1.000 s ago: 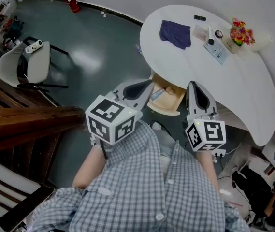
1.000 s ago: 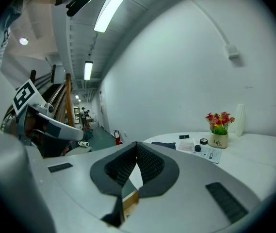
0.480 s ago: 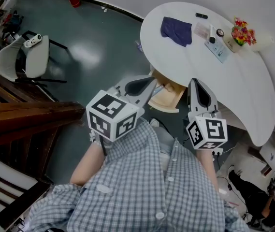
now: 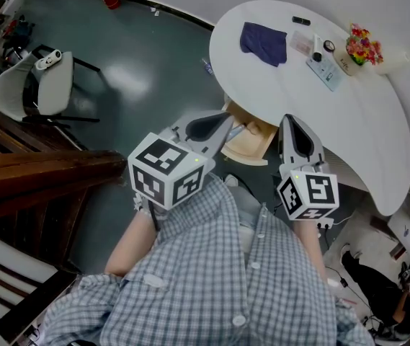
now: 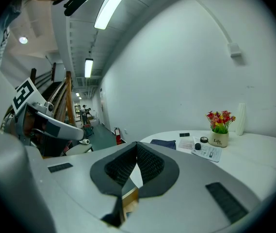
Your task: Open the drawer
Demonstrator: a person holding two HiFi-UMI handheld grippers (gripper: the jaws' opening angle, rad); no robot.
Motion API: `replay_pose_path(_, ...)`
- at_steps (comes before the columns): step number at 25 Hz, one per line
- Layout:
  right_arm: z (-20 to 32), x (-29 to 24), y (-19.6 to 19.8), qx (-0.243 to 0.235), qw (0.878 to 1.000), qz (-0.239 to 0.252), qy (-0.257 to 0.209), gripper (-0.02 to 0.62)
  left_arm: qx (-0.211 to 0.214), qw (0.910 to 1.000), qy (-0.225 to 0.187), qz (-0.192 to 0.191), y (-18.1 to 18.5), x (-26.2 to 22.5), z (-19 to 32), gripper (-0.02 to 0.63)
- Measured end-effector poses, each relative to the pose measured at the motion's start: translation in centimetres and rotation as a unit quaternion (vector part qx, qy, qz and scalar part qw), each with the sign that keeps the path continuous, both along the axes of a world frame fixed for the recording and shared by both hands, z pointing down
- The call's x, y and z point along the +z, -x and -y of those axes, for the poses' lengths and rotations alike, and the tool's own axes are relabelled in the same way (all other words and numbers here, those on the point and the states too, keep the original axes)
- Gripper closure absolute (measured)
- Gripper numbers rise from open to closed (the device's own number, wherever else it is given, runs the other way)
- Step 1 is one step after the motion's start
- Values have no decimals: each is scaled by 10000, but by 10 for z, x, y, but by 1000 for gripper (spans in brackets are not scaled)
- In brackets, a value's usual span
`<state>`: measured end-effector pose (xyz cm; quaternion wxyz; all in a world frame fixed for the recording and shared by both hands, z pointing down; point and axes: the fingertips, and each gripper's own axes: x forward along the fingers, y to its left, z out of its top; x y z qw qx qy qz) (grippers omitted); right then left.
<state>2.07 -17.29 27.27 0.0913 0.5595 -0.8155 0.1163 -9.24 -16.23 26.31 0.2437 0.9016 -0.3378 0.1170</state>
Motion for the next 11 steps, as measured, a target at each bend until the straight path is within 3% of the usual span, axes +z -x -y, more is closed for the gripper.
replay_pose_path(11,-3,8,0,-48,9996,-269,81,586,-3,10000,24,-31,-2,5,1,603)
